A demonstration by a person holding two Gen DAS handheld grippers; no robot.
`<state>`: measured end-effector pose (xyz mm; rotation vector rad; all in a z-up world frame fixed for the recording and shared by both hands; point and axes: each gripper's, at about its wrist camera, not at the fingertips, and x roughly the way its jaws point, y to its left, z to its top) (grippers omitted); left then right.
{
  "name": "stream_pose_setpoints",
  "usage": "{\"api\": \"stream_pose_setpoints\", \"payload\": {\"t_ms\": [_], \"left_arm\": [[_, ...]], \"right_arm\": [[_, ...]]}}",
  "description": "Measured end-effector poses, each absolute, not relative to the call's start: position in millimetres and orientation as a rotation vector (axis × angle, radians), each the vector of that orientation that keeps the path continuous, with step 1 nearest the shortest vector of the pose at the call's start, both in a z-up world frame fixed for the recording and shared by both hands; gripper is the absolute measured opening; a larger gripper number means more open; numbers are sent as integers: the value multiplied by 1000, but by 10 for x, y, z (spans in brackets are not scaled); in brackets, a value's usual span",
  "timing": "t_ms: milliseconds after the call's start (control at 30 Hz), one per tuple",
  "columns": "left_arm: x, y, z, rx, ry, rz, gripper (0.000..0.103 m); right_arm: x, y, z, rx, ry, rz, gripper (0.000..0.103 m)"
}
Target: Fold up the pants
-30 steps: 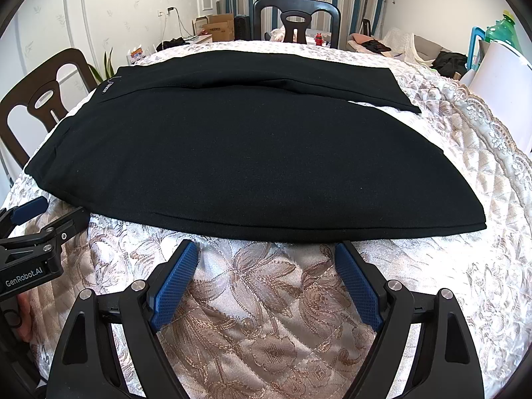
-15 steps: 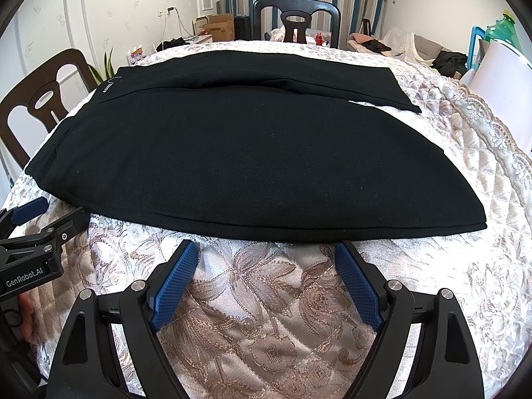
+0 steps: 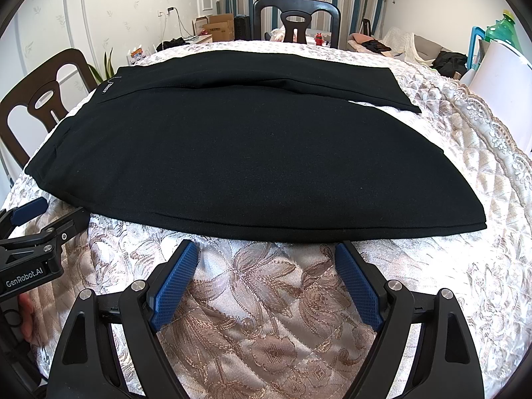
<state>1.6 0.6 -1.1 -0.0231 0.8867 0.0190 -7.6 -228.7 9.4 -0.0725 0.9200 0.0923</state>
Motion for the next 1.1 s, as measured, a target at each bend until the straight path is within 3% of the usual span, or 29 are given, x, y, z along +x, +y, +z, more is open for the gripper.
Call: {"api": "stream_pose_setpoints", "payload": {"t_ms": [800, 1100], "left_arm": [[25, 47, -17, -16, 891, 3, 96], [-12, 225, 109, 5, 973, -204, 96]], "right_arm": [[-78, -2316, 94, -73, 923, 94, 85], [-31, -2454, 171, 11, 980, 232, 85]]}}
